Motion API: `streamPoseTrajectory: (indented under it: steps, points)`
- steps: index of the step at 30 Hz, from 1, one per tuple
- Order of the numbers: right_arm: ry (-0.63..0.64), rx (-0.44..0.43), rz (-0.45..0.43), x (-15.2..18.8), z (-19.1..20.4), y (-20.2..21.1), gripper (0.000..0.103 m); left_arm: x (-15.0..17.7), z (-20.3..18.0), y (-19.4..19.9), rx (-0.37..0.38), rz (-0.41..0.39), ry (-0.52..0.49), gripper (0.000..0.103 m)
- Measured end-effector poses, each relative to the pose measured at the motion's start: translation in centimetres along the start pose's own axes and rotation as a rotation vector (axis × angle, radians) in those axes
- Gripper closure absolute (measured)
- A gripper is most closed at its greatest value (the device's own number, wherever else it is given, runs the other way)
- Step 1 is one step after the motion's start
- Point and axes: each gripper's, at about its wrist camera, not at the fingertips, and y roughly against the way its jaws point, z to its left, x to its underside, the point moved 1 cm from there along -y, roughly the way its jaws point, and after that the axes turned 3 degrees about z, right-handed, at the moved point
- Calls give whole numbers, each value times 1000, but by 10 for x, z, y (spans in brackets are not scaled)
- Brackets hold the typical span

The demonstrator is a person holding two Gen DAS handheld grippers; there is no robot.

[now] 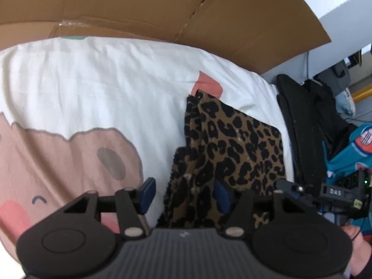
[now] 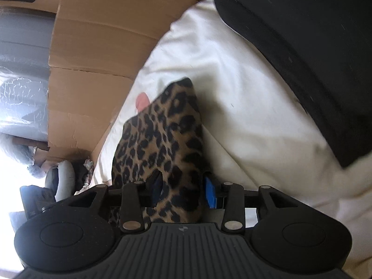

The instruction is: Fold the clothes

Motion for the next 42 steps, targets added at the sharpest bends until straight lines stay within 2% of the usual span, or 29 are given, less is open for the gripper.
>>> streamPoseTrajectory:
  steps: [12, 20, 23, 24, 25, 26, 28, 32, 35, 36, 38, 42]
  points:
    - [-8, -27, 2, 13, -3, -13, 61, -11, -2, -19, 46, -27, 15, 38]
    - [-21, -44, 3, 15, -3, -20, 61, -8, -3, -22, 96, 14, 37, 39]
    - [-29, -50, 6, 15, -4, -20, 64, -7, -2, -21, 96, 9, 52, 49]
    - [-26, -50, 4, 15, -3, -20, 73, -6, -3, -20, 93, 3, 46, 56]
    - [-12, -50, -3, 15, 0, -19, 78, -6, -4, -17, 91, -9, 33, 66]
    - [2, -50, -11, 15, 3, -18, 84, -6, -3, -14, 99, -21, 27, 71]
    - [30, -49, -26, 16, 9, -15, 86, -7, 4, -7, 138, -32, 51, 78]
    - [49, -51, -34, 16, 14, -12, 83, -6, 2, -5, 133, -39, 29, 73]
    - [25, -47, -28, 14, 10, -15, 81, -8, 5, -11, 137, -11, 47, 58]
    - [18, -48, -25, 14, 8, -16, 77, -7, 6, -13, 134, -1, 45, 50]
    - [3, -49, -19, 13, 5, -19, 69, -5, 10, -15, 151, -1, 47, 48]
    - [-24, -67, -11, 15, 0, -24, 69, -2, 16, -17, 189, -2, 49, 48]
